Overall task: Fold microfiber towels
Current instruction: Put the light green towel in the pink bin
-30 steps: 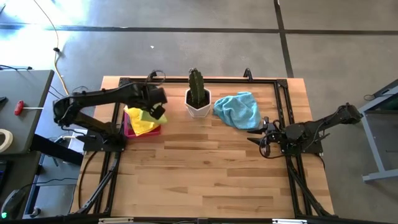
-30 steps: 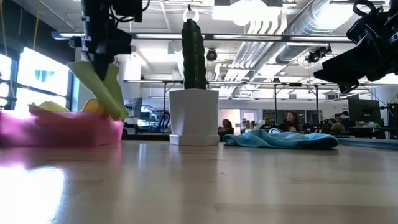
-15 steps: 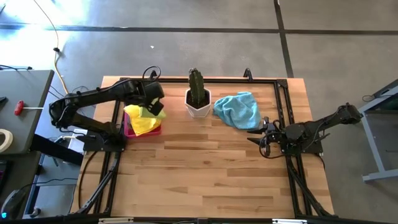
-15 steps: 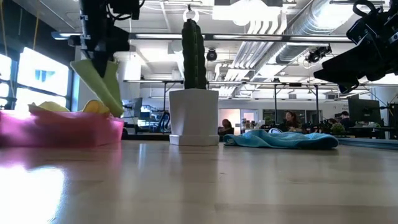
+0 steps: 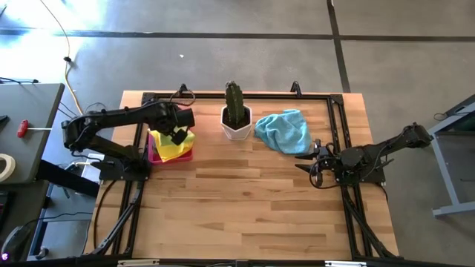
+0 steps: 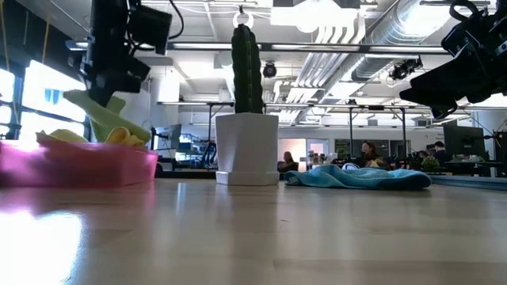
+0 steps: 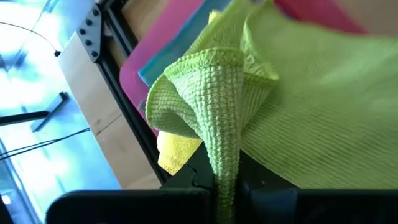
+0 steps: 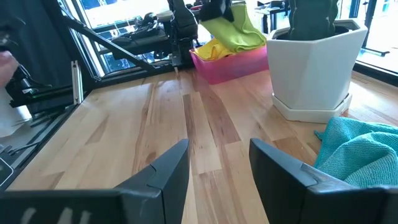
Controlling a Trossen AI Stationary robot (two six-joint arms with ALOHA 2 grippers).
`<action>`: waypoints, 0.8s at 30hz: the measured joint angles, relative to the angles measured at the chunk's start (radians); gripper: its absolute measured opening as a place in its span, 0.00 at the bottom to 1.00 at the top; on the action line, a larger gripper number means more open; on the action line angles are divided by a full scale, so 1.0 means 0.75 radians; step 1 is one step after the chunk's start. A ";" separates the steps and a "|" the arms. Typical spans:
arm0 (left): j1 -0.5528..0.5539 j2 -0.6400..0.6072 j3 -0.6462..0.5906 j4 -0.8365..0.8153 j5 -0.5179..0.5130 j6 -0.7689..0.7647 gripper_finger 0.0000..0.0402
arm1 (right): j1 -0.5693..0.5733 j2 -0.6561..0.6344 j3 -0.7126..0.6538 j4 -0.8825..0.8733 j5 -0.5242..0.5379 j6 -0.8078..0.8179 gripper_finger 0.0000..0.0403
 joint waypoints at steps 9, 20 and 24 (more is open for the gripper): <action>0.000 0.000 -0.170 0.025 -0.002 -0.011 0.06 | 0.000 -0.001 0.000 0.000 0.000 0.000 0.40; -0.051 0.000 -0.319 0.295 -0.157 0.071 0.13 | 0.000 -0.001 0.000 0.000 0.000 0.000 0.40; -0.080 0.000 -0.324 0.285 -0.166 0.018 0.22 | 0.000 -0.001 0.000 0.000 -0.001 0.000 0.40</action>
